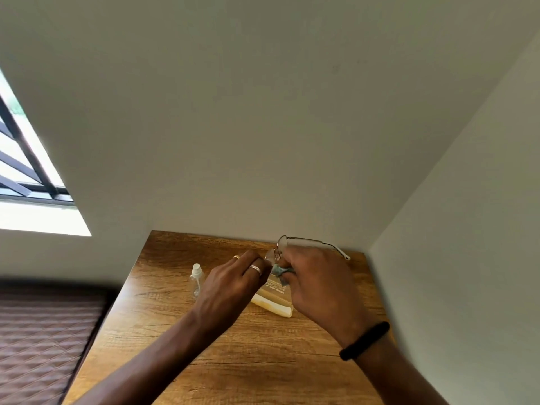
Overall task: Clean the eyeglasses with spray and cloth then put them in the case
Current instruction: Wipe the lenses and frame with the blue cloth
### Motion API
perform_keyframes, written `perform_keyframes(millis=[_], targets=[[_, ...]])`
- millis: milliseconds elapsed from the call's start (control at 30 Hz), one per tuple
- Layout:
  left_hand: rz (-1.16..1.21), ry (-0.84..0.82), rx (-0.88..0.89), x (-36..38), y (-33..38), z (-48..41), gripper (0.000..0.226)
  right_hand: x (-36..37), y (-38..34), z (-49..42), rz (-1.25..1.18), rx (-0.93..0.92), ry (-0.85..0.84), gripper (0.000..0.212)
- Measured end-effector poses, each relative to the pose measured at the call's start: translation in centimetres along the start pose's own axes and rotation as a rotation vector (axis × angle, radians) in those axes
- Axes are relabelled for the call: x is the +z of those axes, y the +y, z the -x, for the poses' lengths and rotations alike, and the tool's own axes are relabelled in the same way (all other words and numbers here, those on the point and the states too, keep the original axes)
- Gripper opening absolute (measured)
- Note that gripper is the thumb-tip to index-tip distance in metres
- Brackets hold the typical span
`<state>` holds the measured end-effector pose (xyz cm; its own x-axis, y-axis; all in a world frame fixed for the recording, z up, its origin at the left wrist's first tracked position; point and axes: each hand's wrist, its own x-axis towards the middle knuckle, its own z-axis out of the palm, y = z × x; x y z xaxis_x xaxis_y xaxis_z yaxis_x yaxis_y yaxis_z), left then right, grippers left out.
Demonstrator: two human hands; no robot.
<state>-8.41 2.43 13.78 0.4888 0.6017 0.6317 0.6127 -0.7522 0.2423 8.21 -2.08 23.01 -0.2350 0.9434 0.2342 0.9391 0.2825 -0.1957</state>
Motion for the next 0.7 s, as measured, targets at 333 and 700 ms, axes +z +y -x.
perform_keyframes(millis=[333, 700], targets=[[0.081, 0.131, 0.072, -1.7, 0.3, -0.1, 0.014, -3.5, 4.4, 3.9, -0.091, -0.087, 0.036, 0.015], [0.093, 0.188, 0.126, -2.4, 0.3, 0.2, 0.014, -9.4, 7.8, 7.0, -0.256, 0.158, -0.017, 0.037]])
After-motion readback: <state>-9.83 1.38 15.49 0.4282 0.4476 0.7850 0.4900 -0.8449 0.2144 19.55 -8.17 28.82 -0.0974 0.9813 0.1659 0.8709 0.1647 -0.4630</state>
